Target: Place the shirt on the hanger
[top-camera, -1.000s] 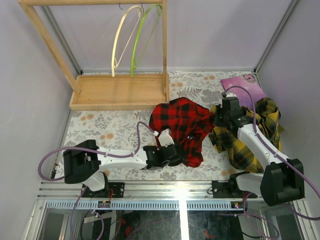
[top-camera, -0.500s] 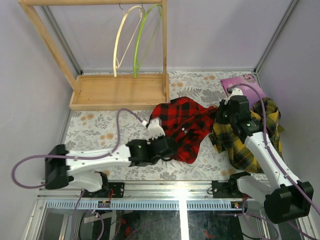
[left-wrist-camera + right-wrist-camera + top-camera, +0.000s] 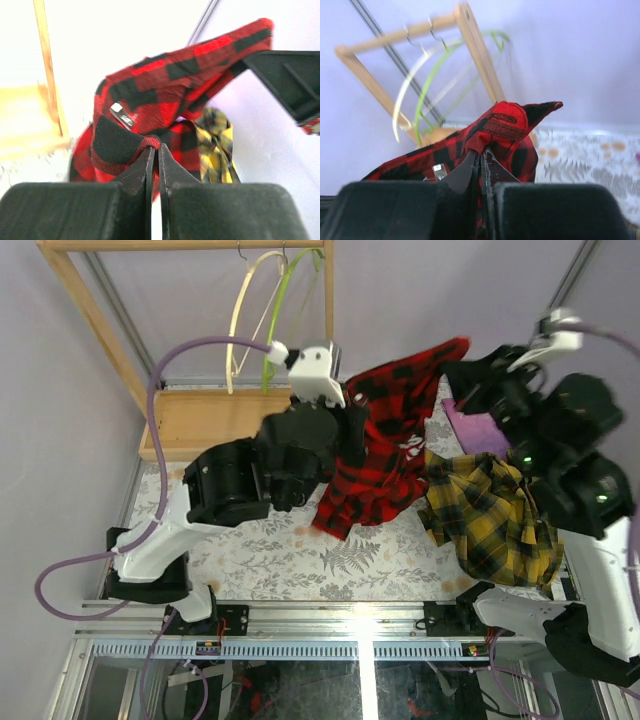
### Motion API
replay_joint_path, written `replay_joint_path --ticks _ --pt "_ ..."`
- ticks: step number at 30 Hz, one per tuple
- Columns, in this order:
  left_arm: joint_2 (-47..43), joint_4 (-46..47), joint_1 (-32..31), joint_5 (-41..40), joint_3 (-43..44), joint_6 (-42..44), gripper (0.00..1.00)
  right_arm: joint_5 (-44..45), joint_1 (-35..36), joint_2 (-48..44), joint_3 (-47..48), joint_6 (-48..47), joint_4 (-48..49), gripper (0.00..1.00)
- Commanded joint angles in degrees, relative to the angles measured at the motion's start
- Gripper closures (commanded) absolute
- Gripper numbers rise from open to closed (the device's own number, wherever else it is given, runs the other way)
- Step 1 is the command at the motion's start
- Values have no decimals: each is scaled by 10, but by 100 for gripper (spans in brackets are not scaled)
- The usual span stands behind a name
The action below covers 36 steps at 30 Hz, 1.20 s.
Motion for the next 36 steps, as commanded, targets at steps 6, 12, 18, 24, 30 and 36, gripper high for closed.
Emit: replay_joint_path --ticks 6,12,18,24,30,36 --pt "-9 145 -3 -49 118 297 100 -18 4 119 362 -67 -33 100" --pt "-48 293 -14 -87 130 422 100 -78 4 142 408 -42 -11 100" --pt "-93 273 -17 -145 47 426 100 -114 4 74 252 -16 -5 100" --pt "-206 132 -18 -91 -240 191 100 -116 4 -61 -41 28 20 100" --pt "-302 114 -18 30 -583 -53 100 -150 4 -198 -415 127 57 88" --pt "-338 147 -18 96 -784 -197 100 -63 4 -255 -513 108 -49 53"
